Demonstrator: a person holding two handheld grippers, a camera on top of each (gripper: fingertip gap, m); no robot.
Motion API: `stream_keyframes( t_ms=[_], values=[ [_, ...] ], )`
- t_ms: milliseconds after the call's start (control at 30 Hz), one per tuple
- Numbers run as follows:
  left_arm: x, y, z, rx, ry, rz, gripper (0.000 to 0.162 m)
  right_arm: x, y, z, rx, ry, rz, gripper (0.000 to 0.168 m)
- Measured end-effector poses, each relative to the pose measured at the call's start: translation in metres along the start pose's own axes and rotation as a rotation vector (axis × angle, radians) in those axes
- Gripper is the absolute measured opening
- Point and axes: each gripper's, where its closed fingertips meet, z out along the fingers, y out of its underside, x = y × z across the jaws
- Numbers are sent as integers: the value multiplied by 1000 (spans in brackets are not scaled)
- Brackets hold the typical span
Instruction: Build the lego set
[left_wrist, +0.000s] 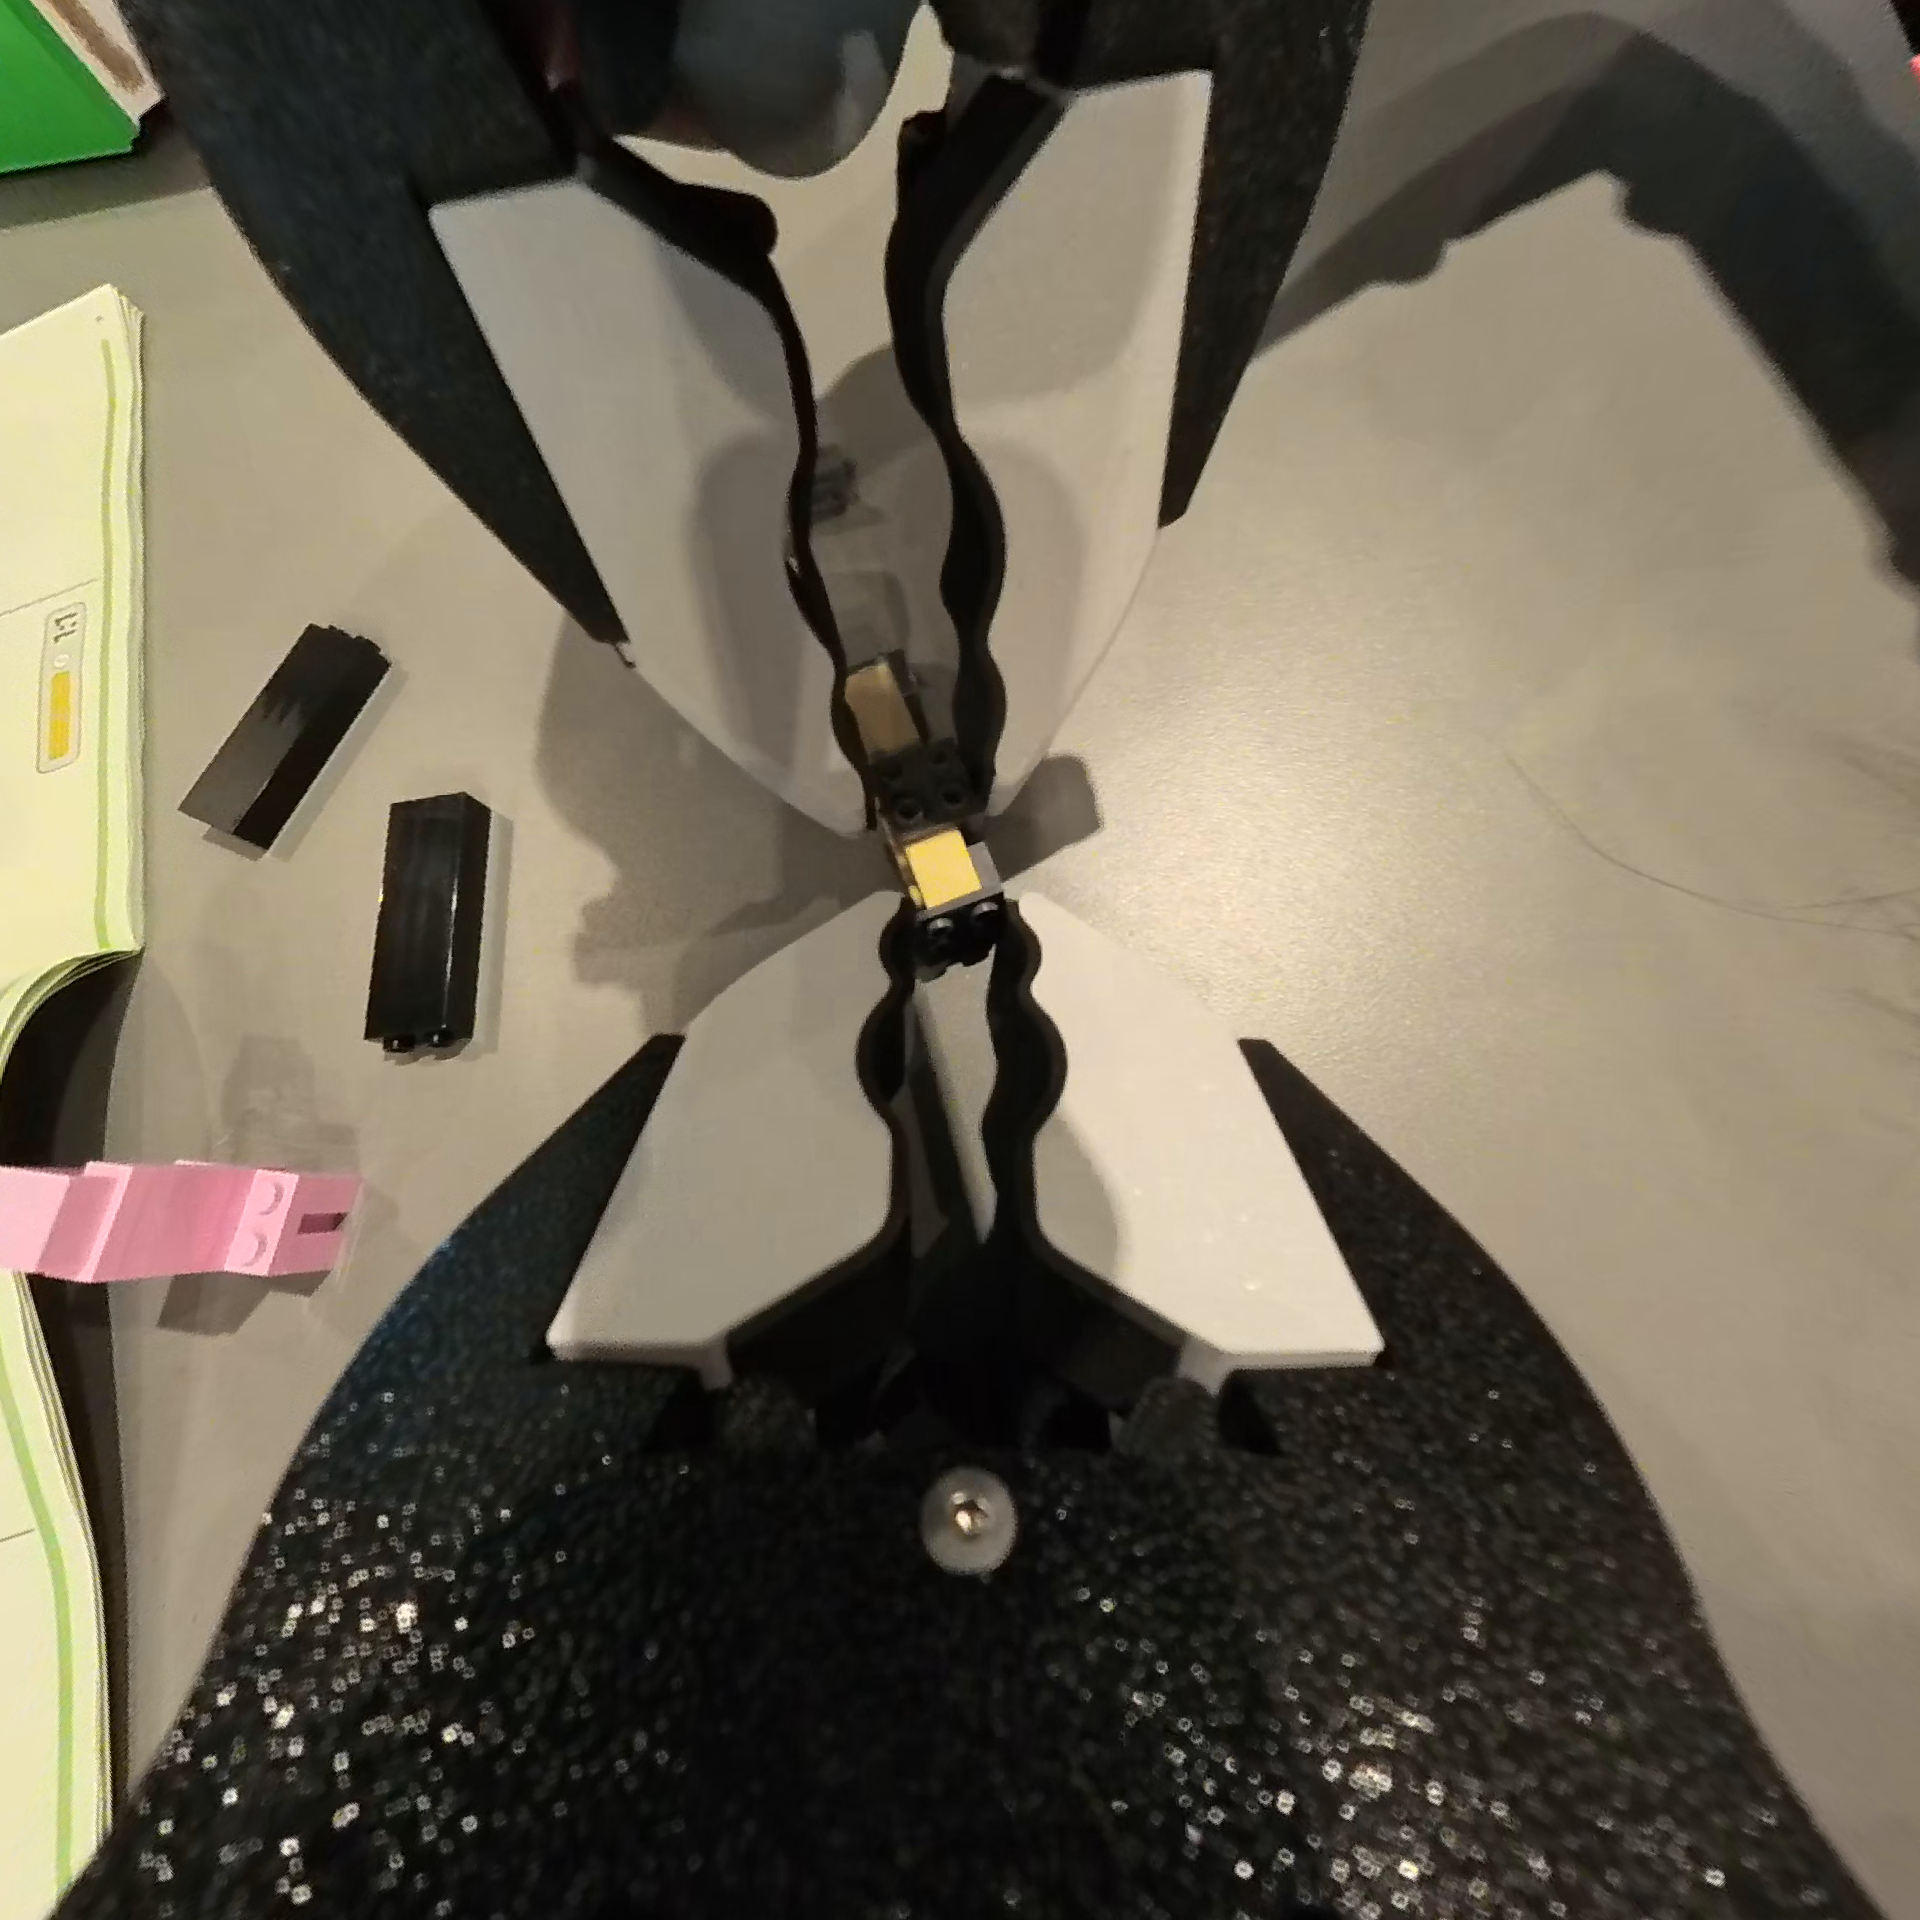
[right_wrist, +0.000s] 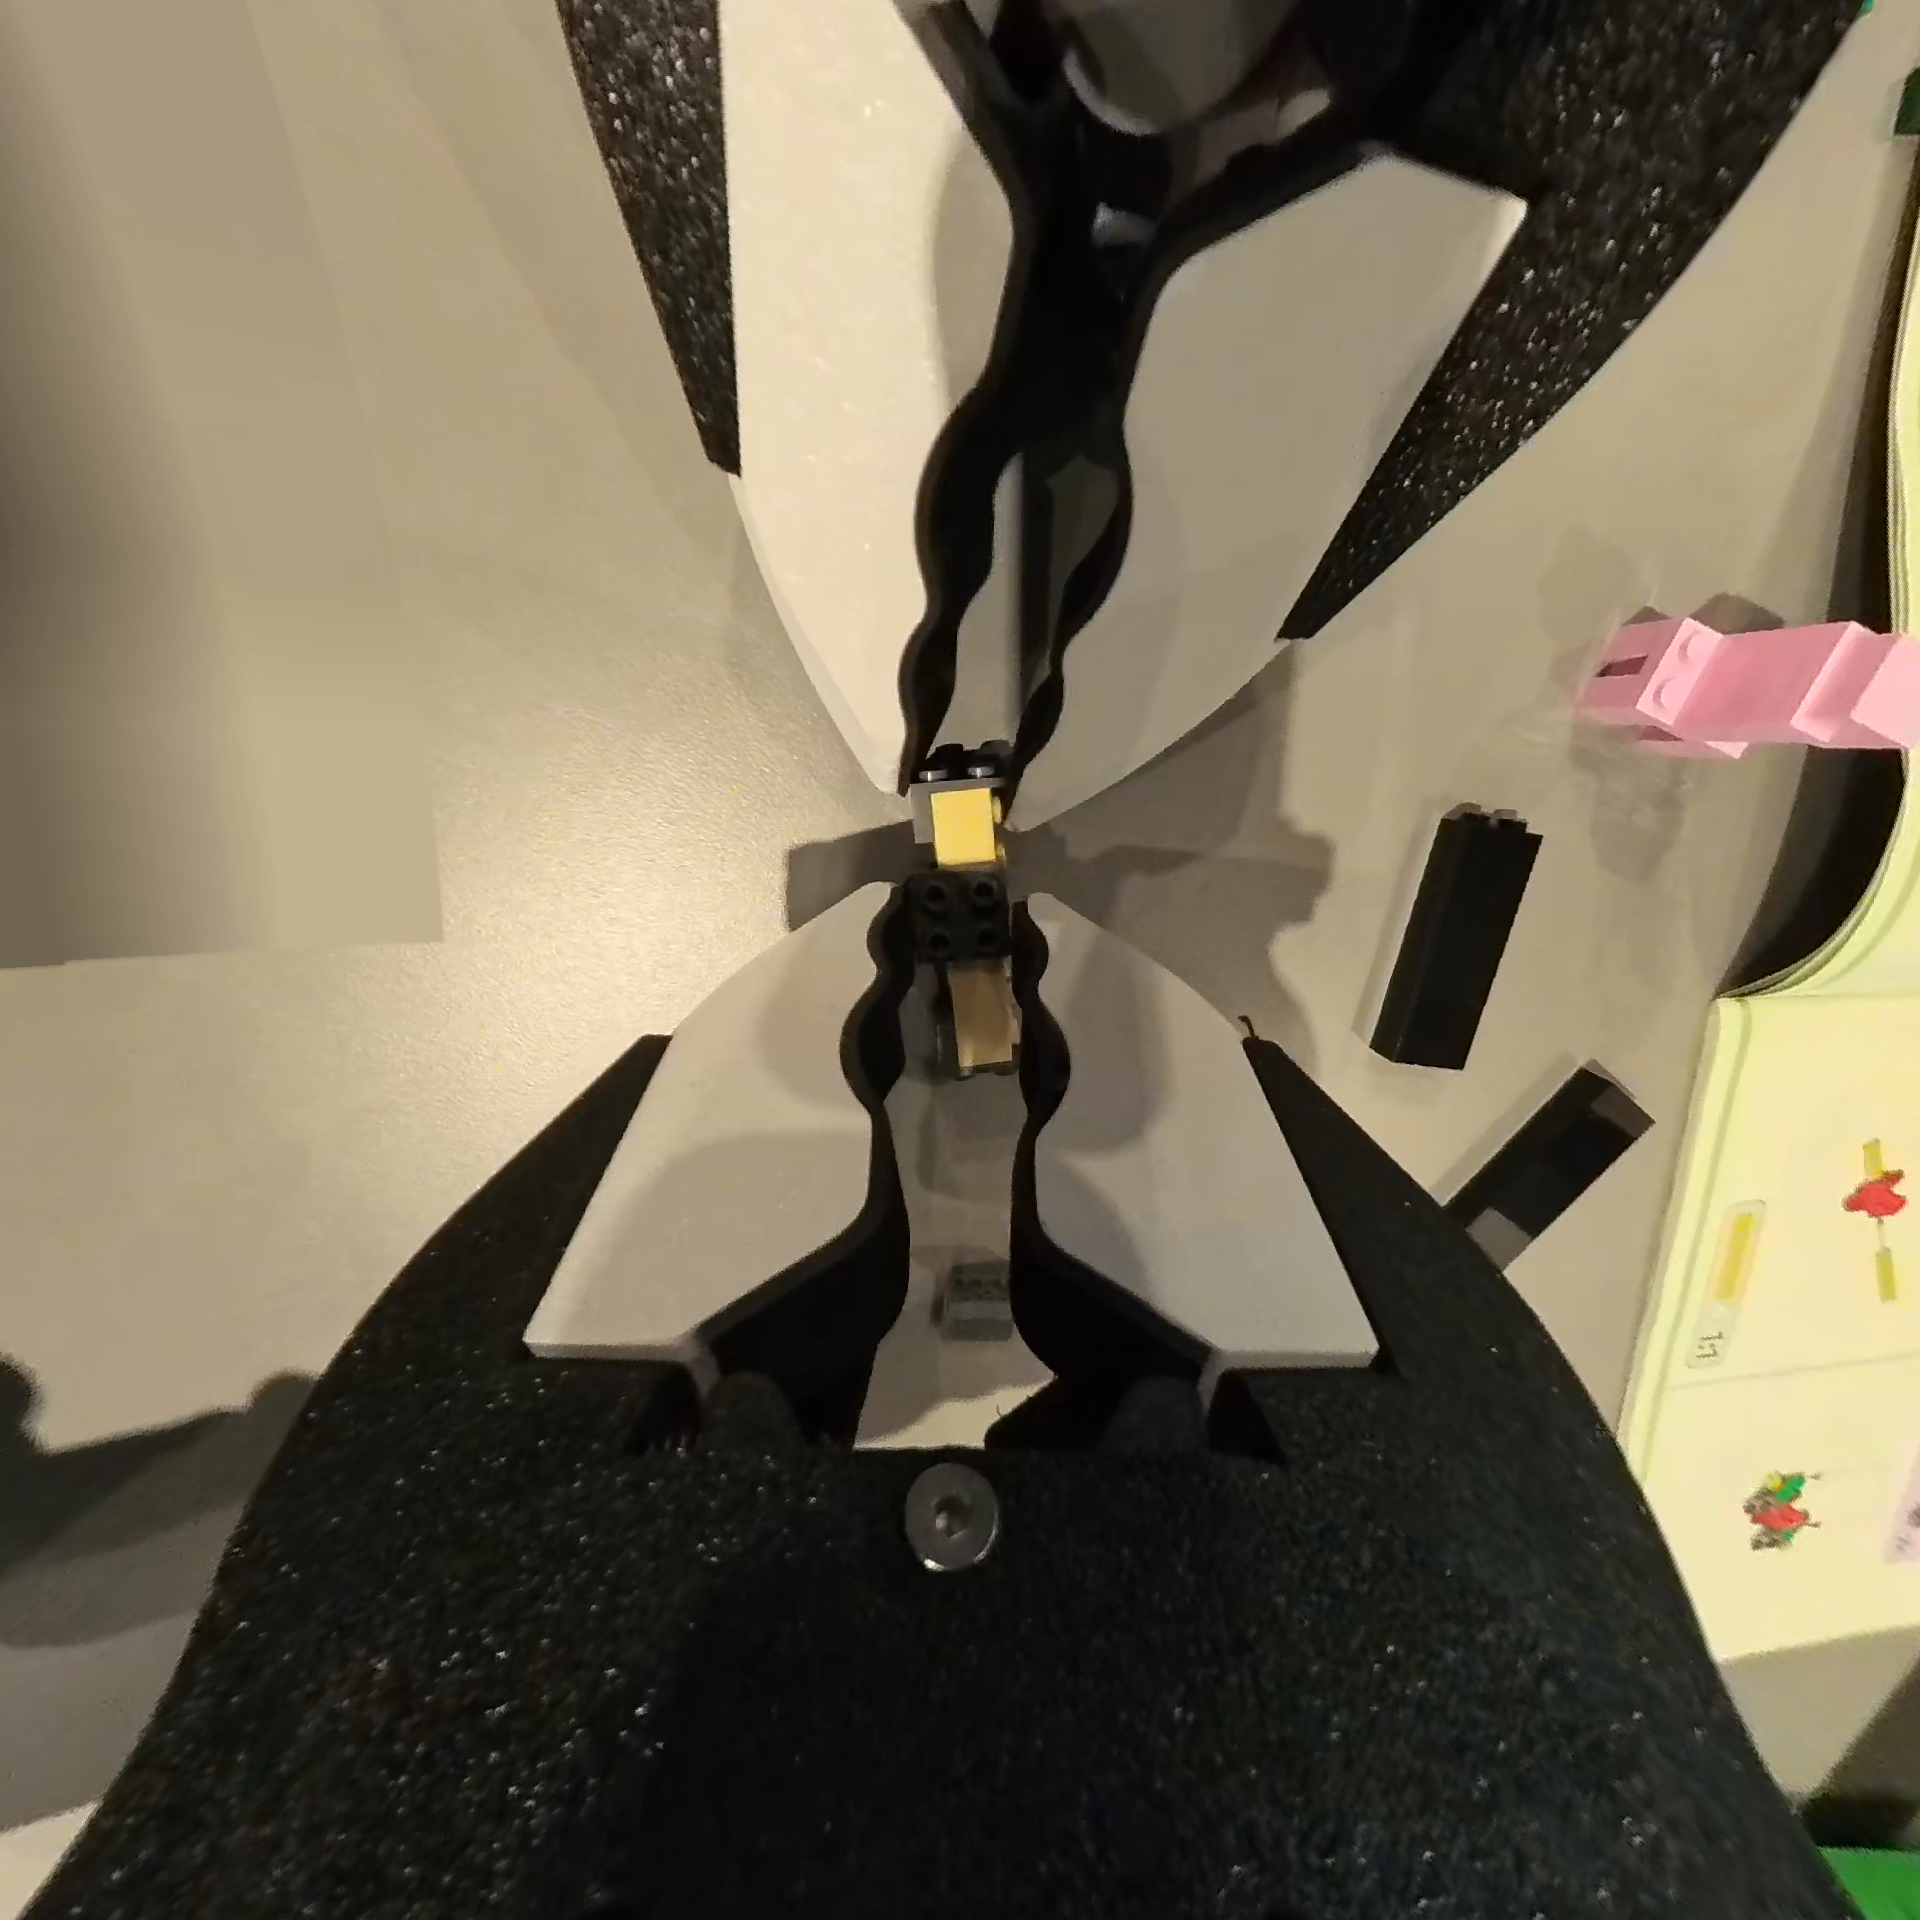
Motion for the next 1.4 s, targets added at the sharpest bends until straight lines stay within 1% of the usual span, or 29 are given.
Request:
stream_keyframes(
  t_ms=[333, 700, 900, 1033, 1400],
  values=[
    [0, 0, 0, 0, 1, 1, 15, -1, 0, 0, 3, 7, -10, 17],
    [0, 0, 0, -1, 3, 0, 15, -2, 0, -1, 32, -52, 80, 17],
    [1, 0, 0, -1, 6, 0, 15, -2, -1, 0, 13, -22, 51, 17],
    [2, 0, -1, -1, 13, 5, 15, -2, -1, 0, 40, -12, 80, 18],
    [3, 0, -1, 0, 27, 9, 15, -5, -2, 1, 51, -108, 40, 18]
  ],
)
